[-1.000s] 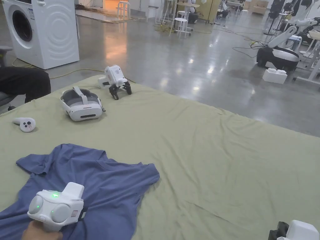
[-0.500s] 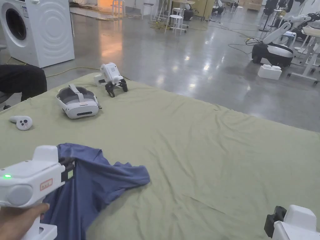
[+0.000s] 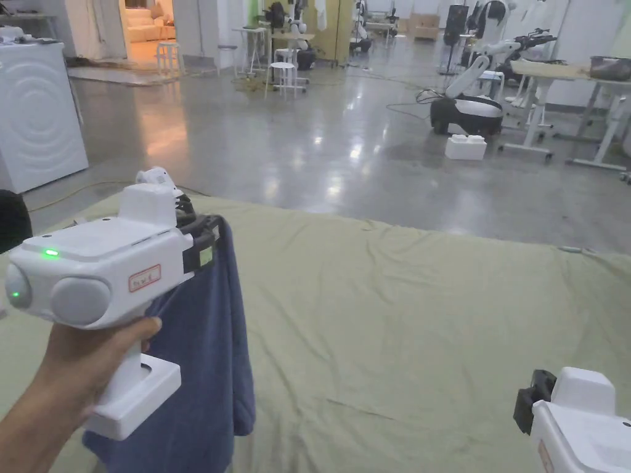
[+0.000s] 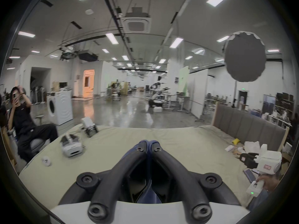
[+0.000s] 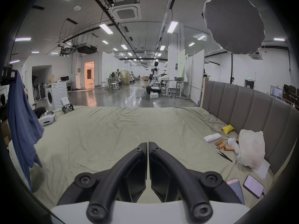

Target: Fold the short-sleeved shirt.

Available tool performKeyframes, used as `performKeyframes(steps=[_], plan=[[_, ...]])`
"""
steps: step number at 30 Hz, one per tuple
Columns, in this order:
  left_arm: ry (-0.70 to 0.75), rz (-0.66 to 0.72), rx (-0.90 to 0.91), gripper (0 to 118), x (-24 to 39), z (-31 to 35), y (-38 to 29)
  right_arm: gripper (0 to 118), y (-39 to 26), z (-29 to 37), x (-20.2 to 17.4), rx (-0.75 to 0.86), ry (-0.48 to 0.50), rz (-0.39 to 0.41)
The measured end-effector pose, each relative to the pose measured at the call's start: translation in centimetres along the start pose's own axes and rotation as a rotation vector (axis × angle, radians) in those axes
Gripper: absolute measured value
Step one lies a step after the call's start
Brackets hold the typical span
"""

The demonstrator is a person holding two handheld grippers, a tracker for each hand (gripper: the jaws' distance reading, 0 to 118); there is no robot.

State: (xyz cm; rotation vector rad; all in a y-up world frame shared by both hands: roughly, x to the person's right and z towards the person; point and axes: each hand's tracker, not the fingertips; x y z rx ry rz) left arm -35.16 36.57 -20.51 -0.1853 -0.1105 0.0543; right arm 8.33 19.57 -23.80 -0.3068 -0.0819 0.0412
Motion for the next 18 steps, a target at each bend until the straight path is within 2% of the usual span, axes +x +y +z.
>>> performKeyframes(steps=[8,14,18], plan=[[-0.253,-0.006,-0.061,0,12.0,-6.5,-2.5,1,-0.2,1.8,5.9,0.026,-0.083,-0.035],[-0.418,0.02,-0.211,0,20.7,-10.1,-9.4,1,-1.5,2.7,9.8,0.001,-0.135,-0.049],[-0.454,0.007,-0.339,0,24.3,-11.0,-15.1,1,-2.7,3.1,11.2,-0.023,-0.16,-0.051]])
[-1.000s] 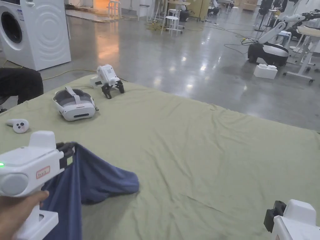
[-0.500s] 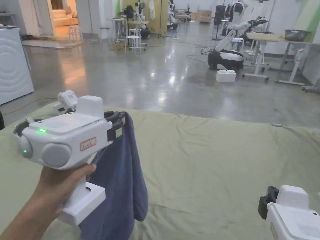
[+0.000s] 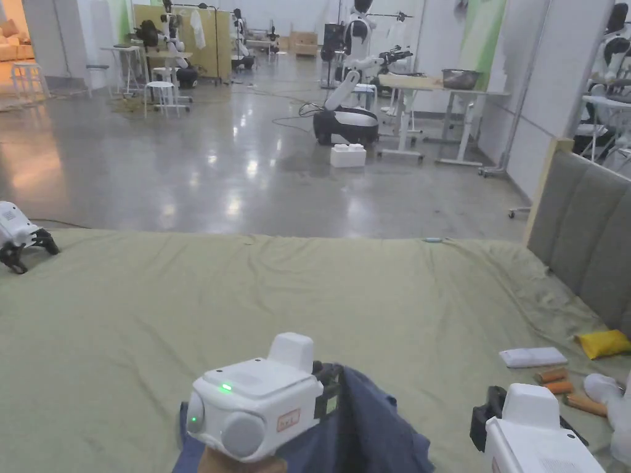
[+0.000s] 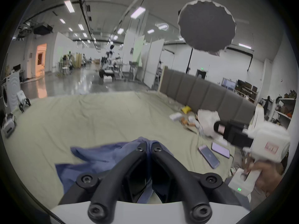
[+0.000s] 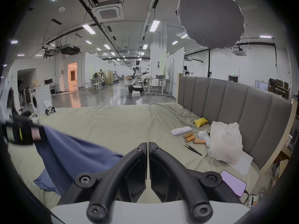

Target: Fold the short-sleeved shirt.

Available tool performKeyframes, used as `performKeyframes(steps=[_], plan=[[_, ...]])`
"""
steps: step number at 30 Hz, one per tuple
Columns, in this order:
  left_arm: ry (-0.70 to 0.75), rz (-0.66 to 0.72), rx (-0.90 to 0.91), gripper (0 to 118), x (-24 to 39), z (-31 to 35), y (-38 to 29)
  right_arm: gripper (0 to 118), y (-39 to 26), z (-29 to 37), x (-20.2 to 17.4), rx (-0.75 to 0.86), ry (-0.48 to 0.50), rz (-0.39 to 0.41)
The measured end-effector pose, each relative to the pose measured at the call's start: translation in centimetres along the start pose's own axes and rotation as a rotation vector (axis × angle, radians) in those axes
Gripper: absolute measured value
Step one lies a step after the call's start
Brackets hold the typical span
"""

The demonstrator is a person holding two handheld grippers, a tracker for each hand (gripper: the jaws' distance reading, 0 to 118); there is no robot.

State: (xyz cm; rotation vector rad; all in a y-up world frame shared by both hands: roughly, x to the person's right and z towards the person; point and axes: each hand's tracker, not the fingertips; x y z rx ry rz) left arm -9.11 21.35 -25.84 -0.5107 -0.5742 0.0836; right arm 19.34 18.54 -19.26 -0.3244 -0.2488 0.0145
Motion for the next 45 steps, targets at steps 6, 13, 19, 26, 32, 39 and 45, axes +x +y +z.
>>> performKeyframes(steps=[6,13,19,26,32,39,45], plan=[[-0.017,-0.011,-0.059,33,1.7,-0.8,-4.6,1,-1.3,-0.1,0.5,-0.029,-0.002,0.006],[0.114,-0.033,0.13,85,0.7,4.4,-3.2,1,0.5,1.5,-2.7,0.059,0.056,0.056],[0.365,-0.06,0.307,53,-1.2,9.9,-1.5,1,3.1,3.3,-6.5,0.171,0.109,0.071],[0.568,-0.032,0.383,0,-3.5,13.9,-1.8,1,4.0,4.8,-9.7,0.237,0.139,0.079],[0.594,0.077,0.271,0,-7.3,13.9,-2.8,1,3.8,4.2,-10.8,0.226,0.176,0.072],[0.495,0.303,-0.066,0,-19.3,5.5,-3.8,1,2.7,1.3,-11.2,0.143,0.196,0.079],[0.437,0.387,-0.229,19,-26.4,-2.6,-3.7,1,1.5,-2.1,-10.7,0.074,0.177,0.122]])
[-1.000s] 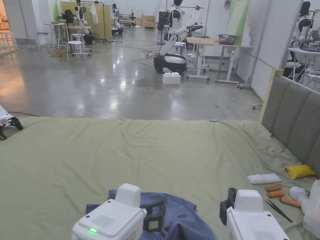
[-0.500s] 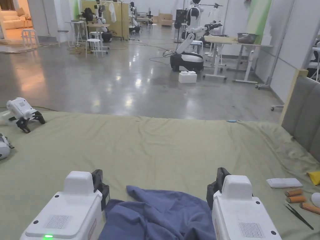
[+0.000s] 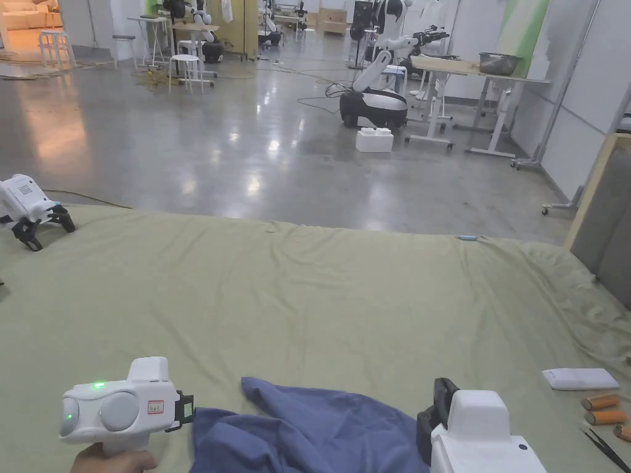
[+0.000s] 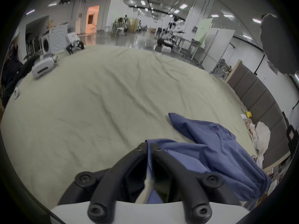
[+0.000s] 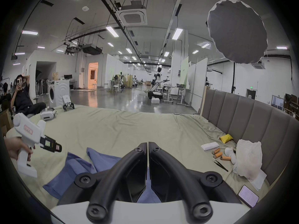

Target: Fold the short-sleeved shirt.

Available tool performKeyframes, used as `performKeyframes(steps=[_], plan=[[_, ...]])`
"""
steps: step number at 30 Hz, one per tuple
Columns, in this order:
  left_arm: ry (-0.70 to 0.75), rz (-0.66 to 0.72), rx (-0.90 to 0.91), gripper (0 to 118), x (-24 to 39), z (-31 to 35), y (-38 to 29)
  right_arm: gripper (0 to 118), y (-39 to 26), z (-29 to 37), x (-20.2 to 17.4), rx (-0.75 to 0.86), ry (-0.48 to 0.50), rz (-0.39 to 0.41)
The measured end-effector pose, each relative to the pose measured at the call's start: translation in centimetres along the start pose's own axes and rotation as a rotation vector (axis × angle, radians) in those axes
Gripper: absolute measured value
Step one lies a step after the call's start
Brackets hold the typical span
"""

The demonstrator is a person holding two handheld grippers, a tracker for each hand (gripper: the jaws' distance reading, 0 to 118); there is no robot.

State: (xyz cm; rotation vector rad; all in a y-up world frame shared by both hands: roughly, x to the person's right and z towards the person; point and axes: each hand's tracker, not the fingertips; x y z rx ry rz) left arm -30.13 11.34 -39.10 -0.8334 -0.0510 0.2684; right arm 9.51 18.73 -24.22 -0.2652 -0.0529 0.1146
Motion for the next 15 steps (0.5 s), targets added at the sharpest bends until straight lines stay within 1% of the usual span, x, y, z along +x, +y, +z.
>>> performKeyframes(steps=[2,3,5,7,8,9,10,11,12,14,15], plan=[[0.001,0.012,-0.044,49,-0.3,-2.3,0.9,1,-0.6,-0.9,0.4,-0.021,-0.012,0.011],[0.003,0.012,-0.089,61,-0.2,-3.5,1.0,1,-0.9,-1.4,0.8,-0.035,-0.018,0.015],[0.012,-0.009,-0.15,61,0.0,-5.4,1.3,1,-1.5,-2.1,1.4,-0.058,-0.027,0.017],[0.056,-0.062,-0.186,60,0.7,-7.0,0.9,1,-2.1,-3.0,2.1,-0.088,-0.036,0.016],[0.072,-0.085,-0.188,57,1.1,-7.3,0.7,1,-2.3,-3.4,2.4,-0.098,-0.035,0.015],[0.078,-0.109,-0.193,50,1.5,-7.8,0.4,2,-2.4,-3.9,2.7,-0.111,-0.04,0.016],[0.112,-0.142,-0.206,48,2.0,-8.2,0.1,2,-2.5,-4.4,3.0,-0.126,-0.045,0.016],[0.143,-0.171,-0.197,44,2.6,-8.0,-0.5,2,-2.5,-5.0,3.3,-0.142,-0.041,0.011],[0.143,-0.207,-0.17,44,3.3,-7.8,-0.9,2,-2.5,-5.9,3.7,-0.167,-0.032,0.002],[0.141,-0.264,-0.153,38,4.3,-7.4,-1.3,2,-2.3,-8.2,4.4,-0.221,-0.01,0.001],[0.123,-0.282,-0.148,22,4.7,-7.1,-1.6,4,-2.1,-9.7,4.6,-0.256,0.013,0.004]])
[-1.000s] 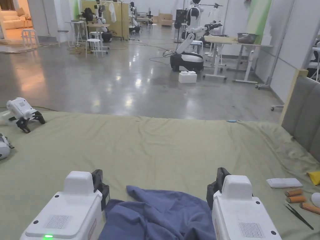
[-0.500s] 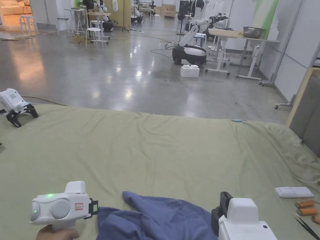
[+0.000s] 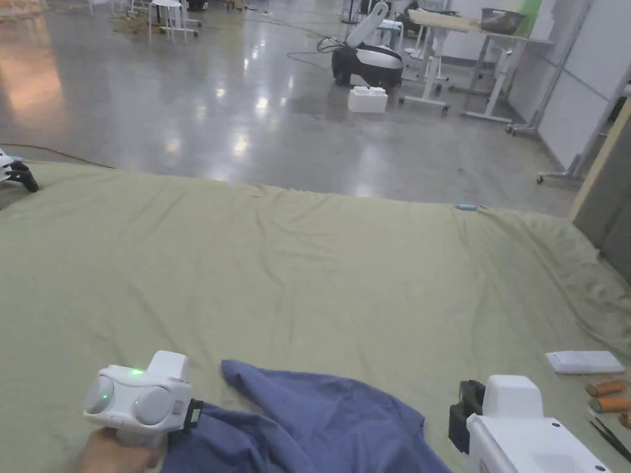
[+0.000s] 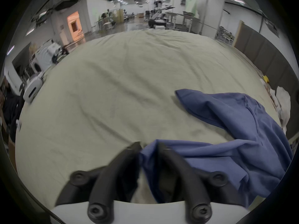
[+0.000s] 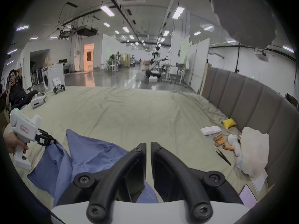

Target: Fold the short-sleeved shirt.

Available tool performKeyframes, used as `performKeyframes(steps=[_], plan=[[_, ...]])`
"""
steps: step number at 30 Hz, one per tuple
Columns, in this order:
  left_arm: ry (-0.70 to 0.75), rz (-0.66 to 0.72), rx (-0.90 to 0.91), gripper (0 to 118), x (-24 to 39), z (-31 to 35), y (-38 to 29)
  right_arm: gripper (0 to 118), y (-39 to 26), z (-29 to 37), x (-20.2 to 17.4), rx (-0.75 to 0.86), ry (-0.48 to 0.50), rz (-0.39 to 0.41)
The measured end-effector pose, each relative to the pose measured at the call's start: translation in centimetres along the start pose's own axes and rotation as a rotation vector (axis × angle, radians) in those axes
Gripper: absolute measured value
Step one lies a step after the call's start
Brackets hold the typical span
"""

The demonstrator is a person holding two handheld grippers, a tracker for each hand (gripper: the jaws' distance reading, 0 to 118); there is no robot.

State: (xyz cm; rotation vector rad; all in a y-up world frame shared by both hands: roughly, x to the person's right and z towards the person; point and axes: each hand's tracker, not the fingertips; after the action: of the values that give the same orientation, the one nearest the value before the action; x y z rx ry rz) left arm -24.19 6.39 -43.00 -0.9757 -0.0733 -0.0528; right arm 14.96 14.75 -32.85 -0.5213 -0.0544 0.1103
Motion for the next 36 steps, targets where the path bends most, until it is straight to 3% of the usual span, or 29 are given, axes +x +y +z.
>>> performKeyframes(steps=[2,4,5,6,8,12,15,17,18,20,24,27,36], plan=[[-0.005,0.012,0.001,4,0.2,0.3,-0.2,18,1.3,-2.9,0.1,-0.081,0.043,0.023],[-0.01,0.018,0.011,2,-0.2,0.7,-0.3,60,2.1,-6.4,-0.3,-0.158,0.077,0.06],[-0.012,0.026,0.024,2,-0.3,1.2,-0.5,75,2.3,-8.0,-0.6,-0.21,0.12,0.096],[-0.014,0.038,0.039,2,-0.4,1.8,-0.6,80,2.5,-9.6,-1.2,-0.253,0.145,0.127],[-0.036,0.062,0.075,2,-0.8,3.1,-0.9,80,2.3,-12.4,-2.2,-0.349,0.174,0.191],[-0.05,0.106,0.14,1,-1.6,5.7,-1.7,77,0.4,-16.6,-3.3,-0.513,0.201,0.153],[-0.06,0.11,0.165,1,-1.9,7.0,-2.2,48,-1.6,-18.5,-3.4,-0.603,0.23,0.125],[-0.065,0.106,0.18,1,-2.2,7.6,-2.5,35,-1.5,-18.2,-3.6,-0.562,0.239,0.114],[-0.065,0.104,0.189,1,-2.3,7.9,-2.6,7,-1.4,-17.7,-3.4,-0.556,0.243,0.108],[-0.054,0.111,0.196,1,-2.5,8.2,-2.6,7,-1.1,-17.1,-3.7,-0.52,0.273,0.102],[-0.034,0.129,0.247,1,-3.3,10.2,-2.4,6,0.1,-14.0,-3.7,-0.402,0.229,0.211],[-0.022,0.133,0.298,1,-4.3,13.1,-2.2,6,2.1,-10.0,-1.7,-0.267,0.173,0.136],[0.042,0.171,0.511,1,-8.9,25.0,-1.4,6,9.3,3.0,6.2,0.004,0.044,0.031]])
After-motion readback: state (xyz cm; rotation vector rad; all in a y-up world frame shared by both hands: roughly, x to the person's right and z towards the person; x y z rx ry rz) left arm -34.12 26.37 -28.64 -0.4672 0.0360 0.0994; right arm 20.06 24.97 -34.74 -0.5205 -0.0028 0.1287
